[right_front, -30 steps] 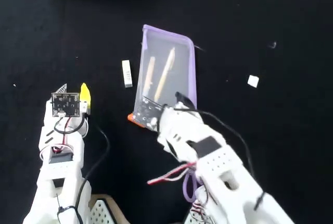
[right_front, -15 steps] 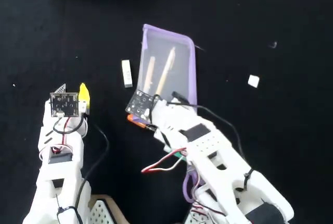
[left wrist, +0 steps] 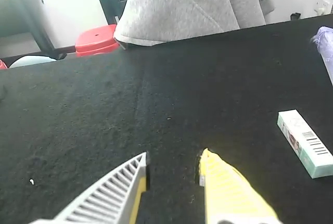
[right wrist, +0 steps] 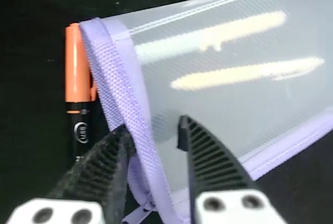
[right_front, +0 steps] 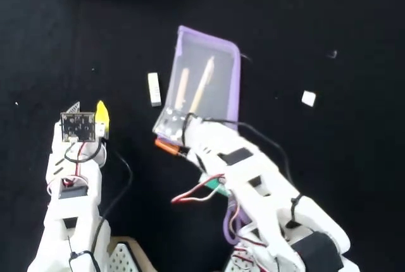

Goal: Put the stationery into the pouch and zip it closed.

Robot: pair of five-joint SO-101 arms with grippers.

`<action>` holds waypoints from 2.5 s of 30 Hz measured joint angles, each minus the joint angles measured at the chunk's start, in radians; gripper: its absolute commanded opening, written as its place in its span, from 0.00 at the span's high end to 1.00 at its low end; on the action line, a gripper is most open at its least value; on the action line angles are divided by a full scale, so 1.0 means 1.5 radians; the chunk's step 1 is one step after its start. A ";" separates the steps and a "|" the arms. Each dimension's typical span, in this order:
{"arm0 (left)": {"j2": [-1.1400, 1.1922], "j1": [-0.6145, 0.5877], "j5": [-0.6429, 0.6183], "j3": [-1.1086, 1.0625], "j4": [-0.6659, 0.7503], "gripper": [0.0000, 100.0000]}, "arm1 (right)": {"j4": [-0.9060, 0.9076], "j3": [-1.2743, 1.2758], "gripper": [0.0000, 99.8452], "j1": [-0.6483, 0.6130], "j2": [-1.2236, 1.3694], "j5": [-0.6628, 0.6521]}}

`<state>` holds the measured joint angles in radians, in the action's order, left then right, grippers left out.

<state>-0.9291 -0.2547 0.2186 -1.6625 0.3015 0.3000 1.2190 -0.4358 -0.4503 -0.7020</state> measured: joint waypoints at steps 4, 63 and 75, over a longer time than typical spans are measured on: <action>0.000 0.000 0.000 0.000 0.000 0.83 | 0.000 0.000 0.99 0.012 -0.038 0.000; 0.000 0.317 0.113 -0.001 0.293 0.83 | 0.875 -0.779 0.99 0.120 -0.130 -0.098; -0.054 0.420 0.118 -0.002 0.293 0.83 | 0.899 -0.786 0.99 0.216 -0.131 -0.198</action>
<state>-1.0104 0.3759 0.3951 -1.6655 0.7403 1.6487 0.0407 -0.1120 -0.6467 -0.9996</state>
